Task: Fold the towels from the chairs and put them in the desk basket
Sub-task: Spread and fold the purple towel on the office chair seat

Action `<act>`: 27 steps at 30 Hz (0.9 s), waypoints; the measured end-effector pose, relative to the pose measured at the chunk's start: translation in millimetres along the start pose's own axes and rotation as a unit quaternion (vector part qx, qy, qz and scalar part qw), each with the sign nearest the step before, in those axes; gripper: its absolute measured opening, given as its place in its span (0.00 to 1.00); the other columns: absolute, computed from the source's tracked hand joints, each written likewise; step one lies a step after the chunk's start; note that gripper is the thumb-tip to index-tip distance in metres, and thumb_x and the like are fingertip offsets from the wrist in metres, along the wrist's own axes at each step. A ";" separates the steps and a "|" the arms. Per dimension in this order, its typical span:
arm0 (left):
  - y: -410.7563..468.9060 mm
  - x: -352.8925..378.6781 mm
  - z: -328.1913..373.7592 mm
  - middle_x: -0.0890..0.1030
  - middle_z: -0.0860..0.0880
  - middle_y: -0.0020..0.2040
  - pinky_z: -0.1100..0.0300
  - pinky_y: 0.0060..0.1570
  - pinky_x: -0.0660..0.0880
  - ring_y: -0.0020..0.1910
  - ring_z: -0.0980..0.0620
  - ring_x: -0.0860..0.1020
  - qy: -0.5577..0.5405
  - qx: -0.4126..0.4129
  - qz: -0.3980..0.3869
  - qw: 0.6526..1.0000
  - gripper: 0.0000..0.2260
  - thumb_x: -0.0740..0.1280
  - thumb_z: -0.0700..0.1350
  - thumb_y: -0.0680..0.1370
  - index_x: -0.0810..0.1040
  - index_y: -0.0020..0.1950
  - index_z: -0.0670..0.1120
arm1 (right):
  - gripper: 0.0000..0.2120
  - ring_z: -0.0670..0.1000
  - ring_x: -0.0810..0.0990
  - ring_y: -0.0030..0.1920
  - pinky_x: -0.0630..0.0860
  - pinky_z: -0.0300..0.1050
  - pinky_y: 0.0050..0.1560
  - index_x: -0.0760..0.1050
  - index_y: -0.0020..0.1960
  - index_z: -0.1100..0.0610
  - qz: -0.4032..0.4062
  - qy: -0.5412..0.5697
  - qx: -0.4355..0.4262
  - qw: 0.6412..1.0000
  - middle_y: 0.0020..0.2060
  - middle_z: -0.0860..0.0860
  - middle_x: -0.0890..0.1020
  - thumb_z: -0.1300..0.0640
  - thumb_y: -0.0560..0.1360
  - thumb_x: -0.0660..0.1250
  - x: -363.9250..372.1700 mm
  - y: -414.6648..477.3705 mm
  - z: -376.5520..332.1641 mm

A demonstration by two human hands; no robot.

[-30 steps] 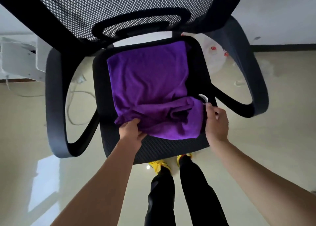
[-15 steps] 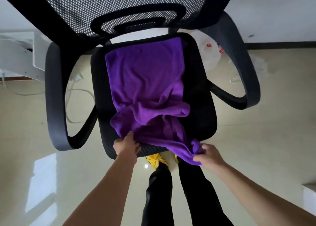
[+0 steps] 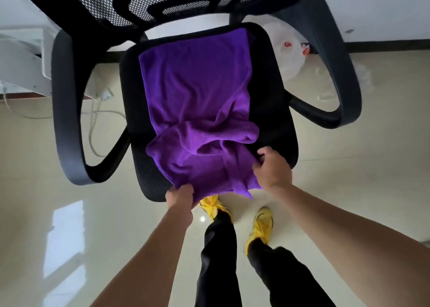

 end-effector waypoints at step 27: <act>-85.5 -88.5 -72.0 0.73 0.44 0.41 0.49 0.45 0.74 0.41 0.46 0.72 -0.050 0.154 0.153 0.975 0.10 0.57 0.41 0.80 0.72 0.55 0.36 | 0.29 0.55 0.77 0.38 0.70 0.45 0.40 0.77 0.47 0.68 -0.123 0.325 0.130 0.929 0.42 0.61 0.82 0.39 0.71 0.70 -53.9 -84.3 79.9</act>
Point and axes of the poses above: each hand's wrist, its own y-axis towards the middle knuckle, its own x-axis out of the palm, z = x × y, the point moved 2 cm from there along y, towards the middle knuckle
